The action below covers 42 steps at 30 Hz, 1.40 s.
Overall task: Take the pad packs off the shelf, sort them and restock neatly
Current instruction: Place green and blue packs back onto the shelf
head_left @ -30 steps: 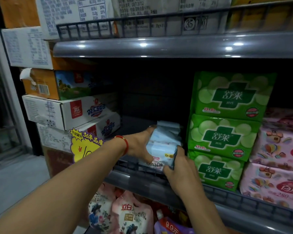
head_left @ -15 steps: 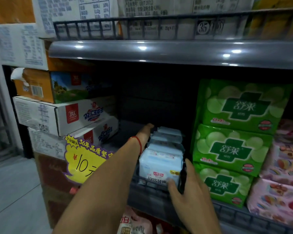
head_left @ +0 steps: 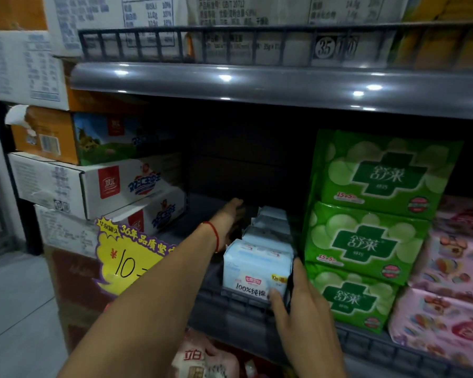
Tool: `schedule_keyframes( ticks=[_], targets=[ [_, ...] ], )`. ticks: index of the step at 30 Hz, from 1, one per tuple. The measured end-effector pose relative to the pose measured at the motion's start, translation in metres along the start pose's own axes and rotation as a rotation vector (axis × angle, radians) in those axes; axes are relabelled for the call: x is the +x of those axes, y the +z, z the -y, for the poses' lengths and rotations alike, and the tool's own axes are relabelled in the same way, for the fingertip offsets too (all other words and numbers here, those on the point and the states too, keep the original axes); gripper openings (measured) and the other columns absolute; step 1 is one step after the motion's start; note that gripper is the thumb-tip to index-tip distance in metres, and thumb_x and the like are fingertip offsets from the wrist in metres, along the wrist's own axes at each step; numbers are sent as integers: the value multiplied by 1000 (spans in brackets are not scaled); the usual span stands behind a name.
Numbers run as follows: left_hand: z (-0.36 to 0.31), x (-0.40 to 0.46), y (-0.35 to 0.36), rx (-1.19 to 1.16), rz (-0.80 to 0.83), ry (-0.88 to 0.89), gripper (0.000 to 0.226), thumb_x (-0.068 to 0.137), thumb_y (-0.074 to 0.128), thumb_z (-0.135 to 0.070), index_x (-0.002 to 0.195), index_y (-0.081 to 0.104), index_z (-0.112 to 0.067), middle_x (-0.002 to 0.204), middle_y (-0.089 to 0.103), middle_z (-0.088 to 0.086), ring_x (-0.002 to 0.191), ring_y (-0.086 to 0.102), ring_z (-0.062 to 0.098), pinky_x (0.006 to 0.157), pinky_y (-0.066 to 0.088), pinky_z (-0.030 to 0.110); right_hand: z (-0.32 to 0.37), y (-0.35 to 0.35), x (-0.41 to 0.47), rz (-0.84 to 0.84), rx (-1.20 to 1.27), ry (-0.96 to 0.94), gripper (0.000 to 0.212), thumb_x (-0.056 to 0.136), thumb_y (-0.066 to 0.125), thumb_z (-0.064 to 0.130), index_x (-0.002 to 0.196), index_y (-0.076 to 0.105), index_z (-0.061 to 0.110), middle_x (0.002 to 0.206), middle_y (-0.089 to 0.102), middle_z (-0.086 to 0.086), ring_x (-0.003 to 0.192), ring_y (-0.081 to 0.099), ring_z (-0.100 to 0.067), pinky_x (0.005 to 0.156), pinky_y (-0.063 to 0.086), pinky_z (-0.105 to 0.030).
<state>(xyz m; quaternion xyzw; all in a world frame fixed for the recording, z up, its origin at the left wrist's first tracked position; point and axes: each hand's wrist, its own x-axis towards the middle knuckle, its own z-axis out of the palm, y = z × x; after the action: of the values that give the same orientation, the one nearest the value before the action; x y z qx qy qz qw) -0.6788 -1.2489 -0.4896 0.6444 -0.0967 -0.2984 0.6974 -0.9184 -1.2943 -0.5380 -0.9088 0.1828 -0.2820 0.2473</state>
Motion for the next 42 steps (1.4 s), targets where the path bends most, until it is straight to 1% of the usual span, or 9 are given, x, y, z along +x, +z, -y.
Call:
schedule_keyframes(
  ticks=[5, 7, 10, 14, 20, 24, 32, 36, 42],
  targets=[
    [9, -68, 3, 40, -267, 159, 22, 97, 51, -27, 95, 67, -11, 111, 69, 16, 93, 57, 25, 80, 42, 35, 2, 3, -13, -107, -84, -25, 62, 94, 71, 28, 148, 46, 13, 124, 69, -5, 106, 68, -23, 88, 55, -34],
    [34, -108, 6, 131, -264, 305, 12, 93, 53, -19, 84, 57, -25, 91, 63, 1, 87, 54, 21, 73, 42, 33, -4, 8, -19, -129, -90, -16, 61, 87, 80, 19, 141, 55, 8, 119, 72, -9, 101, 71, -27, 84, 57, -35],
    [69, -142, 6, 355, -24, 483, 50, 81, 68, -8, 113, 51, -42, 113, 61, -5, 101, 62, 11, 86, 55, 26, -12, 12, -29, -244, -74, -81, 56, 78, 86, 7, 129, 63, 5, 113, 72, -9, 95, 72, -26, 82, 56, -33],
    [75, -126, 3, 843, -37, 500, 92, 80, 81, -22, 156, 30, -33, 151, 36, -1, 139, 40, 17, 112, 31, 19, -19, 4, -41, -284, 2, -123, 44, 86, 74, 5, 127, 62, 15, 119, 62, 2, 105, 49, -4, 91, 42, -21],
    [67, -114, 15, 888, -80, 470, 95, 78, 87, -27, 156, 33, -29, 155, 41, 2, 141, 41, 23, 114, 38, 31, -29, -3, -46, -228, -4, -87, 39, 89, 69, 6, 125, 62, 18, 123, 56, 4, 113, 48, -8, 96, 38, -23],
    [64, -112, 12, 880, -47, 482, 96, 76, 88, -24, 155, 34, -28, 151, 44, 0, 131, 48, 21, 101, 40, 21, -29, 0, -44, -223, 0, -67, 38, 90, 68, 6, 126, 62, 16, 124, 56, 2, 114, 52, -14, 96, 39, -25],
    [50, -110, -1, 658, 160, 368, 134, 59, 94, -28, 160, 6, -27, 145, 53, -4, 128, 57, 14, 109, 48, 35, -19, 8, -42, -175, -18, -5, 51, 95, 65, 18, 144, 52, 18, 138, 56, 1, 127, 50, -17, 112, 34, -35],
    [51, -105, -5, 545, 194, 368, 87, 66, 91, -7, 140, 48, -23, 125, 69, 0, 113, 68, 15, 101, 55, 40, -16, 11, -42, -170, -60, -2, 53, 96, 66, 22, 147, 52, 19, 139, 60, 1, 127, 53, -20, 112, 33, -36],
    [46, -108, -3, 558, 207, 356, 84, 76, 85, -1, 145, 41, -21, 123, 65, -7, 111, 65, 9, 96, 56, 26, -13, 7, -39, -149, -41, 23, 54, 97, 63, 23, 149, 49, 20, 144, 57, 2, 133, 49, -17, 116, 28, -31]
  ],
)
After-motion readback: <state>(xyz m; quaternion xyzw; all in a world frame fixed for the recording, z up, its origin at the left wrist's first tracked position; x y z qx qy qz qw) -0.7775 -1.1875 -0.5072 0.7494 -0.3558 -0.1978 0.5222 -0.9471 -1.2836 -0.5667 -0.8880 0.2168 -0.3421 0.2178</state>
